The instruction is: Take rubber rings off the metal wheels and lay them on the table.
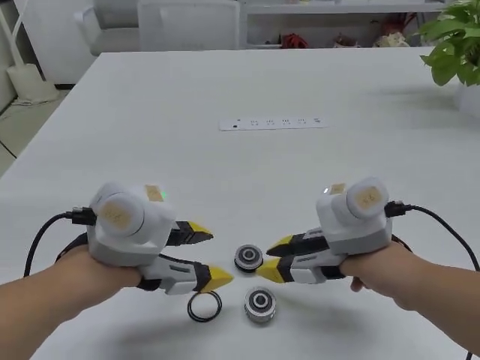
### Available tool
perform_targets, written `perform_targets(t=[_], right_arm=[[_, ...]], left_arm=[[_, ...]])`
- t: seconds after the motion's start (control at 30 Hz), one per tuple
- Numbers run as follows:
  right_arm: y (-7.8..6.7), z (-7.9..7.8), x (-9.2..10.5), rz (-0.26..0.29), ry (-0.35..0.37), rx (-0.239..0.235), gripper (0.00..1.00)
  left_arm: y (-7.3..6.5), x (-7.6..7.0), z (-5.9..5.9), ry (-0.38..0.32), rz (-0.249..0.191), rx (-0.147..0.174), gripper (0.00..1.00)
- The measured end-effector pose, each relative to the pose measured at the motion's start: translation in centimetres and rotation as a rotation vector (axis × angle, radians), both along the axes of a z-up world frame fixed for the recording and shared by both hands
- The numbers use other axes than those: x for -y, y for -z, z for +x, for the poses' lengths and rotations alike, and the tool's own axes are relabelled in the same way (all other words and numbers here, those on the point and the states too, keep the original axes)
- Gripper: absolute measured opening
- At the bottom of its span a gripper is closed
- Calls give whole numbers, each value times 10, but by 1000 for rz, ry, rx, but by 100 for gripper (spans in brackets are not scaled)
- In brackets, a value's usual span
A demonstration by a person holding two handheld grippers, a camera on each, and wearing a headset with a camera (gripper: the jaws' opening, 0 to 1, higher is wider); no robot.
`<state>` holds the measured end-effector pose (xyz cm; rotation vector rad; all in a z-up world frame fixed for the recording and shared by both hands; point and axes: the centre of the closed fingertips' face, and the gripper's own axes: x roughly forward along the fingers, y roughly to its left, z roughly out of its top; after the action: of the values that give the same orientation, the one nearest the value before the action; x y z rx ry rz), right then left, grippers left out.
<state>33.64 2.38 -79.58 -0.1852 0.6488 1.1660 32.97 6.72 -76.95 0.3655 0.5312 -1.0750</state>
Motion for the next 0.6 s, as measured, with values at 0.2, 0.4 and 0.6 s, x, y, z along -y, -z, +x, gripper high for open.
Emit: perform_targets(t=[0.2, 0.4, 0.6], right_arm=[[1, 0, -1, 2, 0, 3, 22], [4, 1, -1, -2, -3, 5, 22], [5, 2, -2, -6, -7, 9, 21]], left_arm=[[2, 8, 2, 12, -2, -2, 45], [5, 13, 4, 22, -2, -10, 42], [8, 18, 6, 29, 2, -14, 39]])
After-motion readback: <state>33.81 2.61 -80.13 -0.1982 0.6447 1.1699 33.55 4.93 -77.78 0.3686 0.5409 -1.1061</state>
